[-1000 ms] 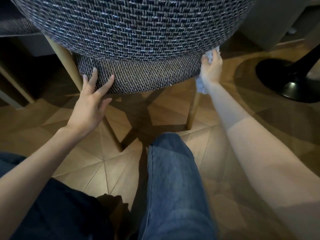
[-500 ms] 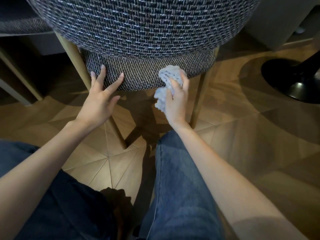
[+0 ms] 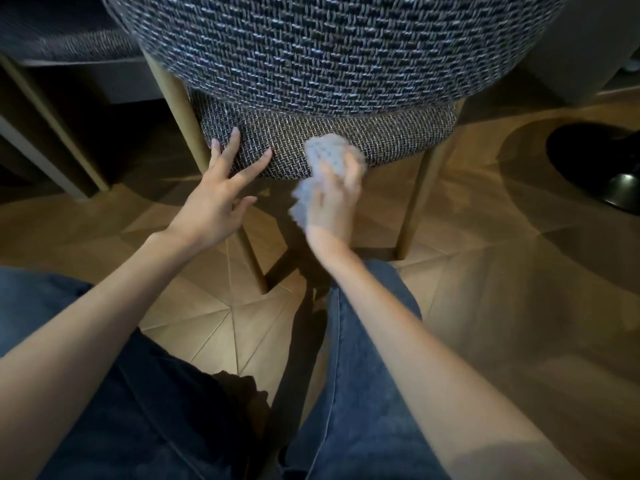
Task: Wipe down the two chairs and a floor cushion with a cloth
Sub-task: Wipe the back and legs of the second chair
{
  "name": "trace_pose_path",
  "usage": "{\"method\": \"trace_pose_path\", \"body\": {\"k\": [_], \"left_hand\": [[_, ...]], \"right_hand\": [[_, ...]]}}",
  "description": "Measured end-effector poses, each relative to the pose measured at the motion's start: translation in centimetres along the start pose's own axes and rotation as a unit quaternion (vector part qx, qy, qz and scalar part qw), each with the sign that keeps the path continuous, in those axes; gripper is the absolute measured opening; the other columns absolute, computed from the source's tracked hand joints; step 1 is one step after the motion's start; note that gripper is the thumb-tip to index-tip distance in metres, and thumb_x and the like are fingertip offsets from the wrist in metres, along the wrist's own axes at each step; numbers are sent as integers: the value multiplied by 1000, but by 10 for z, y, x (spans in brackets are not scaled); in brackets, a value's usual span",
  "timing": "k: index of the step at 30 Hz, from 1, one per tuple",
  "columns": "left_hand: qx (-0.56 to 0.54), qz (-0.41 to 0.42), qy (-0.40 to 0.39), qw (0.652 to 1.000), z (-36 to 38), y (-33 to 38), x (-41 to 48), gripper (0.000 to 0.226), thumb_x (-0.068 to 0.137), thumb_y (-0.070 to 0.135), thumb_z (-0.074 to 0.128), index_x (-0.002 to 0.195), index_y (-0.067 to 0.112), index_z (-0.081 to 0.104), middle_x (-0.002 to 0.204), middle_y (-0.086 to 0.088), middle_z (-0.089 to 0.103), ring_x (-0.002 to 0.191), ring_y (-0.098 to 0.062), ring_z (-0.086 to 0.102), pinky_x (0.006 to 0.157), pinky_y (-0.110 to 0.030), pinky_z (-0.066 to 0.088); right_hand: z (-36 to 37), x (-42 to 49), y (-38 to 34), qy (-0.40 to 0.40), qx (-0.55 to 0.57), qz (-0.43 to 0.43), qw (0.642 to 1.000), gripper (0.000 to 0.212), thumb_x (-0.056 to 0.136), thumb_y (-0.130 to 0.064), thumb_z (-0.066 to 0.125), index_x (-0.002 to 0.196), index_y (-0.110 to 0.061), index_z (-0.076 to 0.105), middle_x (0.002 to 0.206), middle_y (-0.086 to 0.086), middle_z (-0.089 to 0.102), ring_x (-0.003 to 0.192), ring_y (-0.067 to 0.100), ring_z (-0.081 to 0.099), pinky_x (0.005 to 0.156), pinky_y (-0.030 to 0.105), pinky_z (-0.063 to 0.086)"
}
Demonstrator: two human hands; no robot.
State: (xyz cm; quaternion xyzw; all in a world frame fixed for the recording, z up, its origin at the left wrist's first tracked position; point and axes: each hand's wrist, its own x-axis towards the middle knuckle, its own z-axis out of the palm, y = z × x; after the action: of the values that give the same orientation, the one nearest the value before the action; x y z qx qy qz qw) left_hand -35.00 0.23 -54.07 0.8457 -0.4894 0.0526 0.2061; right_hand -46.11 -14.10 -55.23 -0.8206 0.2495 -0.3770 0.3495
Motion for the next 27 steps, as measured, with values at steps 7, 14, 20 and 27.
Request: {"method": "trace_pose_path", "body": {"k": [7,14,20,27], "left_hand": [[-39,-49,27,998,-20,-5,-7,70,91,-1,56,151,16,24,160,-5,10,146,-21,13,115,-34,22],[-78,-111,-14,991,-21,-4,-15,83,89,-2,59,154,18,10,161,-4,2,141,-8,9,116,-35,29],[-163,-148,-12,975,-38,-8,-14,76,86,-12,53,151,13,24,156,-6,26,143,-19,28,113,-37,32],[-216,-288,117,926,-66,-18,-23,46,97,2,47,142,8,42,135,-11,54,124,-21,52,104,-34,44]], "right_hand": [[-11,-12,-23,-63,98,-41,992,41,89,6,50,129,-1,56,142,19,36,133,26,37,115,33,30],[-28,21,-1,-18,-127,18,992,39,91,-6,50,128,-14,59,150,13,30,134,36,30,110,38,23],[20,-14,-45,-188,-125,-176,958,36,93,-12,51,128,-13,59,147,12,36,130,36,30,108,52,31],[33,2,-75,-163,-288,-396,857,39,87,-1,42,116,-11,66,154,7,33,125,42,41,92,43,48]]}}
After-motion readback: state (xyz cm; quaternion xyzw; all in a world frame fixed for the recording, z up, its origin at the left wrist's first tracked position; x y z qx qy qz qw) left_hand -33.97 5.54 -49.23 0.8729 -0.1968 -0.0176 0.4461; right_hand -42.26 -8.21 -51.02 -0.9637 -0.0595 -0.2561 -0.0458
